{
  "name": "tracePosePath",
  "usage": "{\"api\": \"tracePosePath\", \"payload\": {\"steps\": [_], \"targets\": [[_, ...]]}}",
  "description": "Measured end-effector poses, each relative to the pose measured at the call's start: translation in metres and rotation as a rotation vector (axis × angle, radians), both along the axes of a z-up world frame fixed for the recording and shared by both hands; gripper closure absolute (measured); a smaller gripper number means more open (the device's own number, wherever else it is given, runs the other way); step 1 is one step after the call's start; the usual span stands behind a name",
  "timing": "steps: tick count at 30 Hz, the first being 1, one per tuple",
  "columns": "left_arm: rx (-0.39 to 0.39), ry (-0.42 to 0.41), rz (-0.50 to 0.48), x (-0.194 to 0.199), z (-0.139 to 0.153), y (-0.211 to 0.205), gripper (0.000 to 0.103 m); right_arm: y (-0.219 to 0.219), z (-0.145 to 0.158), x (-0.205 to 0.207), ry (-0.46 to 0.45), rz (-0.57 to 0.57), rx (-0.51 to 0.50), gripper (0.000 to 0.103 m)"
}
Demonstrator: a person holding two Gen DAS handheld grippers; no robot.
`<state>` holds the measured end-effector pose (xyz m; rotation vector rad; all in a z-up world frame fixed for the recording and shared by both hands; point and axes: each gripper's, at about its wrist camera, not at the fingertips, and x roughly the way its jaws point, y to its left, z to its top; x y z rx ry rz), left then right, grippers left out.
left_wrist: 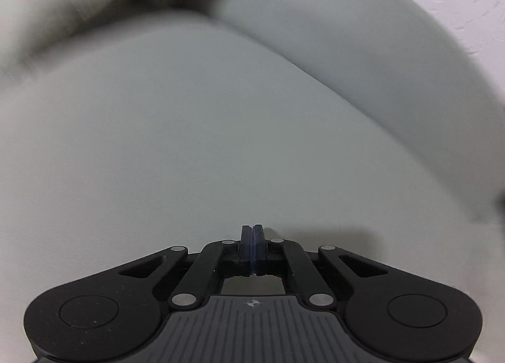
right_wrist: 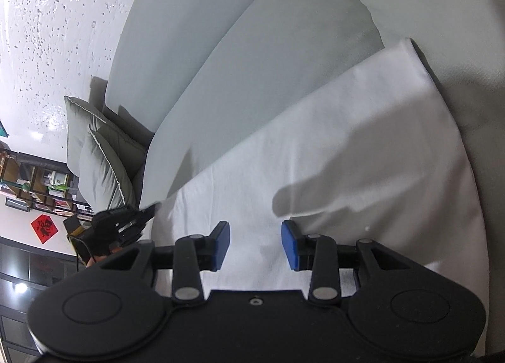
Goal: Fold clothes
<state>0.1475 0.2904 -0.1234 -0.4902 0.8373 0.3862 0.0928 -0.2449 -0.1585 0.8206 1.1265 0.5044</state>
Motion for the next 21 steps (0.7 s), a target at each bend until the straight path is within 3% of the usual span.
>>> {"api": "tracePosePath", "payload": {"steps": [3, 5, 8, 11, 15, 16, 18, 21], "targets": [[0.089, -0.029, 0.016, -0.015, 0.013, -0.001, 0.103, -0.002, 0.002, -0.003, -0.016, -0.002, -0.016, 0.068], [0.115, -0.062, 0.000, -0.029, 0.023, -0.005, 0.097, -0.003, 0.007, -0.007, -0.036, -0.007, -0.041, 0.067], [0.058, -0.154, -0.129, -0.064, 0.040, -0.026, 0.079, -0.005, 0.029, -0.026, -0.132, -0.032, -0.126, 0.068], [0.062, -0.229, -0.305, -0.106, 0.047, -0.065, 0.077, -0.013, 0.061, -0.066, -0.314, -0.092, -0.209, 0.070], [0.084, -0.242, -0.443, -0.149, 0.044, -0.113, 0.075, -0.028, 0.074, -0.117, -0.425, -0.200, -0.291, 0.071], [0.101, -0.229, -0.451, -0.155, 0.041, -0.120, 0.069, -0.032, 0.076, -0.130, -0.451, -0.228, -0.312, 0.071], [0.191, -0.167, -0.445, -0.160, 0.033, -0.138, 0.064, -0.036, 0.078, -0.145, -0.474, -0.249, -0.355, 0.071], [0.406, -0.049, -0.434, -0.150, 0.018, -0.169, 0.065, -0.020, 0.065, -0.131, -0.437, -0.182, -0.432, 0.071]]}}
